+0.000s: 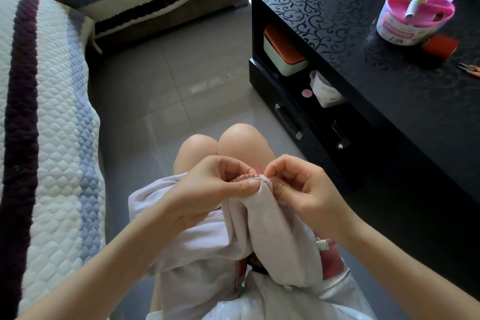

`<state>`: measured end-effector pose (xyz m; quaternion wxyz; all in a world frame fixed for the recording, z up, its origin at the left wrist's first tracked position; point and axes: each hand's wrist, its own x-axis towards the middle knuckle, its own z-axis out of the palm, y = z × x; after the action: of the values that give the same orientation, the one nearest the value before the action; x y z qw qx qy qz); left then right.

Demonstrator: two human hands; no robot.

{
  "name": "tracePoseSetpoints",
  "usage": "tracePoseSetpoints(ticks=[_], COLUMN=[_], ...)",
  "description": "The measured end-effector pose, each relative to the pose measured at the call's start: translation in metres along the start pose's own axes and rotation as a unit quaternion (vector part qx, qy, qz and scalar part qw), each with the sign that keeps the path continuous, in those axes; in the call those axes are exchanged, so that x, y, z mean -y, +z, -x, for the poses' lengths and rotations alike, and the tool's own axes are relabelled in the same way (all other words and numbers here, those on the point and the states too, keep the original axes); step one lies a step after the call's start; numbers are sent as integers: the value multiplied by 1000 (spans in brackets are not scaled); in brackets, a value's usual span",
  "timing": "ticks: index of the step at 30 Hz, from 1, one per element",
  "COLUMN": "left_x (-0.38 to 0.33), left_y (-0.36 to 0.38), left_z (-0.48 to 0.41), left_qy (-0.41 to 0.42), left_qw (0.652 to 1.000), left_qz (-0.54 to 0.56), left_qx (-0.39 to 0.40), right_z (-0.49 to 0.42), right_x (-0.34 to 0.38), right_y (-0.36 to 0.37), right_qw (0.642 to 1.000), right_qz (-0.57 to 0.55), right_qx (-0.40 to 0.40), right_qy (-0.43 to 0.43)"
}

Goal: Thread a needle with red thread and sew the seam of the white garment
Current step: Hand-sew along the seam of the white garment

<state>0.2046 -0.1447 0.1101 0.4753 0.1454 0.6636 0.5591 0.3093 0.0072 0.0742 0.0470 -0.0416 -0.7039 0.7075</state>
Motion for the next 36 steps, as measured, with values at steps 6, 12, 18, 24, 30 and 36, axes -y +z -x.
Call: tracePoseSetpoints(ticks=[6, 12, 18, 24, 30, 36], left_x=[-1, -1, 1, 3, 7, 7], left_y=[4, 12, 13, 12, 11, 15], left_z=[1, -1, 0, -1, -3, -1], left_qy=[-4, 23, 35, 20, 19, 35], left_qw=[998, 998, 997, 996, 994, 994], left_qz=[65, 45, 7, 55, 77, 74], left_qx=[21, -35, -62, -70, -71, -79], right_z=[2, 4, 4, 6, -3, -6], right_x=[-7, -10, -6, -1, -1, 0], right_y=[-15, -7, 0, -4, 4, 10], right_qw=[989, 984, 989, 949, 846, 824], right_qz=[141, 151, 123, 257, 387, 404], right_qx=[-19, -50, -61, -112, -172, -147], right_qy=[-39, -76, -63, -145, -323, -370])
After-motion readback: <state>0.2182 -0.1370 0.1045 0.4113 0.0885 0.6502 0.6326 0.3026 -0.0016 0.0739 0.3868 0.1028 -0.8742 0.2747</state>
